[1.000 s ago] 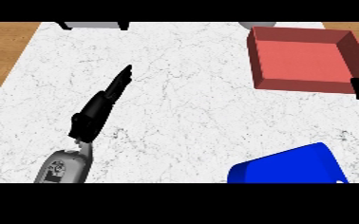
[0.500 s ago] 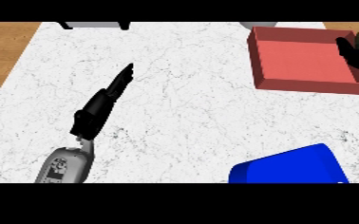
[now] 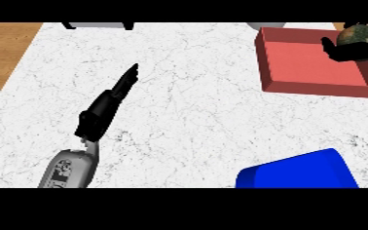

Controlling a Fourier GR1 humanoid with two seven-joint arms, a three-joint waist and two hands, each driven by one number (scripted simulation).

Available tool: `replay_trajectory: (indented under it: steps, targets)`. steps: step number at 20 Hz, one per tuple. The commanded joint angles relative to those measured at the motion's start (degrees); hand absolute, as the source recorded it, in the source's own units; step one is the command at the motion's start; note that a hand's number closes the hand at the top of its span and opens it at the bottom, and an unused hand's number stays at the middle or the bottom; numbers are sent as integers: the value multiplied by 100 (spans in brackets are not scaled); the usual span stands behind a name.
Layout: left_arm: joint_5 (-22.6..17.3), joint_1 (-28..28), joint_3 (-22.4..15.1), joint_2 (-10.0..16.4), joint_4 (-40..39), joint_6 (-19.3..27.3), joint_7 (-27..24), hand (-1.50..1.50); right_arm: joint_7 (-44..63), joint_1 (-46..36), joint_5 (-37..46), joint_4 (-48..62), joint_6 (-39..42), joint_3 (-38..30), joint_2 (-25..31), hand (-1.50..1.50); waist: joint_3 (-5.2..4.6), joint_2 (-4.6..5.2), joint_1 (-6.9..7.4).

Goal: Pick the squash from the tray and place it in the cardboard box

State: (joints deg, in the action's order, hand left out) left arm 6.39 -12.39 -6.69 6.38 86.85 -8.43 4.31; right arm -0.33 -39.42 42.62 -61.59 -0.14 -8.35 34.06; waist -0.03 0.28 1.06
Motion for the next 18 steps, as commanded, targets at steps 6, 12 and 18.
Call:
replay_trajectory:
  steps: [6, 12, 18]
  targets:
    - [-65, -197, 128, 3, -213, -119, -104, 0, -230, -598, -329, 2178, -162, -437, -582, -150, 8, 30, 34]
    - [154, -82, -90, -169, 178, 53, 146, 0, -1490, -953, -668, 3408, -469, -933, -437, -150, 15, 36, 72]
    - [-26, 72, 108, 51, 228, -141, 28, 0, -2097, -873, -1954, 3277, -674, -2152, -549, -150, 23, 28, 41]
